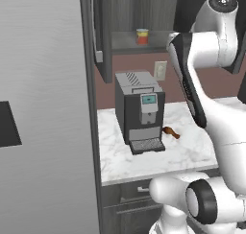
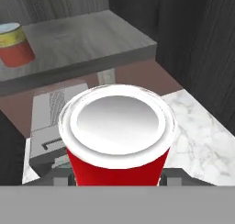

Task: Restock the canned food cabinet by taking the new fresh canned food from the counter and placing it in the cabinet. Then, take the old canned food from the cabinet and place it on the counter.

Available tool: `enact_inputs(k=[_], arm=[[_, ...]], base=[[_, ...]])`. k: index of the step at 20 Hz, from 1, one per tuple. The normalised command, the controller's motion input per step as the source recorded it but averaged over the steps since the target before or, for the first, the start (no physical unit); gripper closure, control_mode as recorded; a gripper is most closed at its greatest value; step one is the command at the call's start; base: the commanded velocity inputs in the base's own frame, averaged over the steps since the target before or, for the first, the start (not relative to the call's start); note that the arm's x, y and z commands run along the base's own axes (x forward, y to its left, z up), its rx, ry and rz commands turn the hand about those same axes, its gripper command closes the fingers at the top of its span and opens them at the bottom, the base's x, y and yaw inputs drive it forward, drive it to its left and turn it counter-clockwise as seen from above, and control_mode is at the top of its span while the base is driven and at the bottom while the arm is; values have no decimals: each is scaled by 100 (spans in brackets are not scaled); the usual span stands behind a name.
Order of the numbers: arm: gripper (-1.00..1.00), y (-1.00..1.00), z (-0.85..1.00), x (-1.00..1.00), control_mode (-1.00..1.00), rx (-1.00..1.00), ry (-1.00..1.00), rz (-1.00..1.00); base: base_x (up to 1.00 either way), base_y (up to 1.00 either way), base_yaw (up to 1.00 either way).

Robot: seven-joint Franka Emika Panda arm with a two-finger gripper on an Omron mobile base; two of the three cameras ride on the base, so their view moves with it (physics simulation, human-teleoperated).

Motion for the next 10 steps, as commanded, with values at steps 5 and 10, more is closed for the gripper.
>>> enact_inputs(k=[5, 10], arm=[[100, -29, -62, -100, -100, 8, 10, 10], [100, -30, -92, -100, -100, 3, 16, 14]], base=[[0, 0, 0], [0, 0, 0]])
